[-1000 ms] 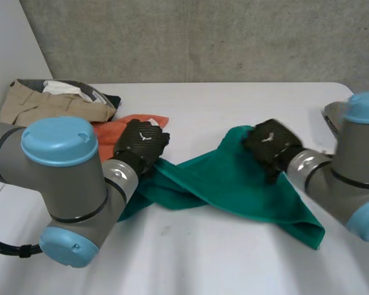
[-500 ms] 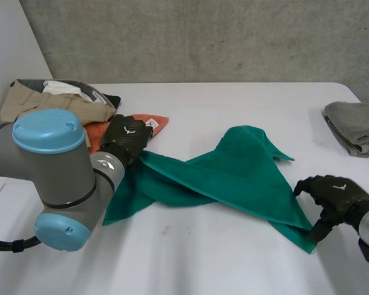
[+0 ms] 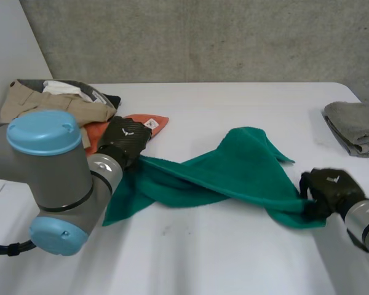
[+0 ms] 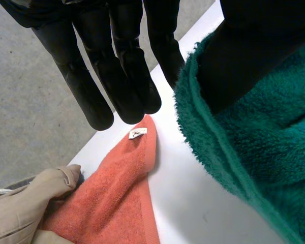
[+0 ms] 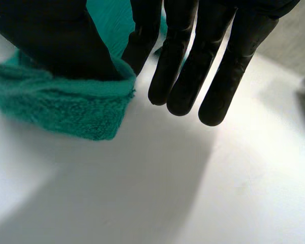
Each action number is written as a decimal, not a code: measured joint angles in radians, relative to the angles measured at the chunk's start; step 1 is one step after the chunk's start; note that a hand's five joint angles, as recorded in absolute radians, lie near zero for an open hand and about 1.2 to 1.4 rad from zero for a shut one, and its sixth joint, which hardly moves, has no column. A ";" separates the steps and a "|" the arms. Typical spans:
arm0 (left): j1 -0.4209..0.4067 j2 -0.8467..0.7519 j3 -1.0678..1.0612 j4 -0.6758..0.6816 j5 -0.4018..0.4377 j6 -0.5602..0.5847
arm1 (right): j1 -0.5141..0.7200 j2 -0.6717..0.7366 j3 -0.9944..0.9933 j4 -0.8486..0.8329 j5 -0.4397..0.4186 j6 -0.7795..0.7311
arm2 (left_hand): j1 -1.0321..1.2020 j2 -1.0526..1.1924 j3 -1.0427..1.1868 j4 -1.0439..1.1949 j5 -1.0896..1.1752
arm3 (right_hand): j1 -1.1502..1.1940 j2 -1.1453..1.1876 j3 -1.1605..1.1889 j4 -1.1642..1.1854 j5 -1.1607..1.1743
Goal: Fold the laundry.
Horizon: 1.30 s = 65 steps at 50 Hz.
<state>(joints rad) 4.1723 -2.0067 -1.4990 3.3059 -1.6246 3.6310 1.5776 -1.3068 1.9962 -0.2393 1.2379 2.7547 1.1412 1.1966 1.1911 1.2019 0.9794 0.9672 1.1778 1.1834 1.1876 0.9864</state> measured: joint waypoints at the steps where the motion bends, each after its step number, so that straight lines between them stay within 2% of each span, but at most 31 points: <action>1: -0.001 0.015 -0.009 -0.002 0.000 0.000 | 0.000 -0.026 -0.006 0.004 0.002 -0.004 | 0.000 0.000 0.000 0.000 0.000 | 0.000 0.000 0.000 0.000 0.000; 7: -0.004 0.113 -0.061 -0.005 0.004 -0.004 | -0.002 -0.144 -0.056 0.082 0.003 -0.052 | 0.000 0.000 0.002 0.000 0.000 | 0.016 0.000 0.000 0.000 0.001; 14: -0.013 0.219 -0.127 0.000 0.009 -0.004 | 0.010 -0.213 -0.181 0.293 -0.019 -0.138 | 0.000 0.001 0.002 0.000 0.000 | 0.031 0.000 0.000 0.000 0.007; 17: -0.015 0.218 -0.133 0.002 0.009 -0.002 | 0.014 -0.199 -0.210 0.327 -0.027 -0.146 | 0.000 0.001 0.002 0.000 0.000 | 0.031 0.000 0.000 0.000 0.007; 20: -0.013 0.139 -0.114 0.008 0.008 0.005 | 0.046 -0.055 -0.309 0.399 -0.038 -0.137 | 0.000 0.001 0.002 0.000 0.000 | 0.031 0.000 0.000 0.000 0.007; 26: -0.007 0.014 -0.051 0.007 0.002 0.006 | 0.083 0.117 -0.406 0.507 -0.037 -0.107 | 0.000 0.001 0.002 0.000 0.000 | 0.031 0.000 0.000 0.000 0.007; 28: -0.004 -0.024 -0.027 0.007 0.001 0.006 | 0.090 0.152 -0.427 0.537 -0.037 -0.100 | 0.000 0.001 0.002 0.000 0.000 | -0.024 -0.066 -0.068 -0.071 -0.051; 29: -0.002 -0.042 -0.015 0.006 0.001 0.006 | 0.095 0.173 -0.439 0.555 -0.037 -0.095 | 0.000 0.001 0.002 0.000 0.000 | -0.129 -0.194 -0.195 -0.199 -0.162; 31: 0.000 -0.055 -0.005 0.006 0.000 0.006 | 0.096 0.176 -0.440 0.557 -0.037 -0.094 | 0.000 0.001 0.002 0.000 0.000 | -0.129 -0.194 -0.195 -0.199 -0.162; 33: 0.002 -0.074 0.014 0.006 0.000 0.006 | 0.100 0.192 -0.447 0.566 -0.036 -0.088 | 0.000 0.001 0.002 0.000 0.000 | -0.350 -0.471 -0.477 -0.477 -0.442; 35: 0.003 -0.082 0.027 0.006 0.000 0.007 | 0.100 0.191 -0.444 0.564 -0.035 -0.086 | 0.000 0.001 0.002 0.000 0.000 | -0.390 -0.513 -0.532 -0.536 -0.499; 44: 0.004 -0.098 0.054 0.006 0.000 0.009 | 0.097 0.161 -0.407 0.548 -0.032 -0.096 | 0.000 0.001 0.002 0.000 0.000 | -0.407 -0.529 -0.554 -0.561 -0.524; 50: 0.015 -0.124 0.062 0.005 -0.001 0.008 | 0.097 0.159 -0.380 0.498 -0.017 -0.147 | 0.000 0.001 0.002 0.000 0.000 | -0.380 -0.515 -0.501 -0.506 -0.478; 53: 0.022 -0.139 0.067 0.004 -0.001 0.008 | 0.097 0.163 -0.373 0.466 -0.005 -0.177 | 0.000 0.001 0.002 0.000 0.000 | -0.253 -0.344 -0.348 -0.360 -0.358; 56: 0.024 -0.144 0.070 0.003 -0.001 0.008 | 0.097 0.166 -0.371 0.453 0.001 -0.189 | 0.000 0.001 0.002 0.000 0.000 | -0.253 -0.344 -0.348 -0.360 -0.358; 58: 0.028 -0.158 0.084 0.003 0.000 0.008 | 0.099 0.186 -0.374 0.416 0.027 -0.224 | 0.000 0.001 0.002 0.000 0.000 | -0.024 -0.072 -0.079 -0.081 -0.081; 65: 0.031 -0.179 0.182 0.008 0.005 0.008 | 0.130 0.232 -0.487 0.400 0.080 -0.244 | 0.000 0.001 0.002 0.000 0.000 | 0.029 -0.001 0.000 0.000 0.003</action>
<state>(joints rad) 4.2029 -2.1860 -1.3167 3.3137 -1.6197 3.6387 1.7075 -1.0746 1.5090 0.1611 1.3176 2.5110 1.1409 1.1978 1.1930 1.2023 0.9793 0.9960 1.1765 1.1834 1.1881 0.9896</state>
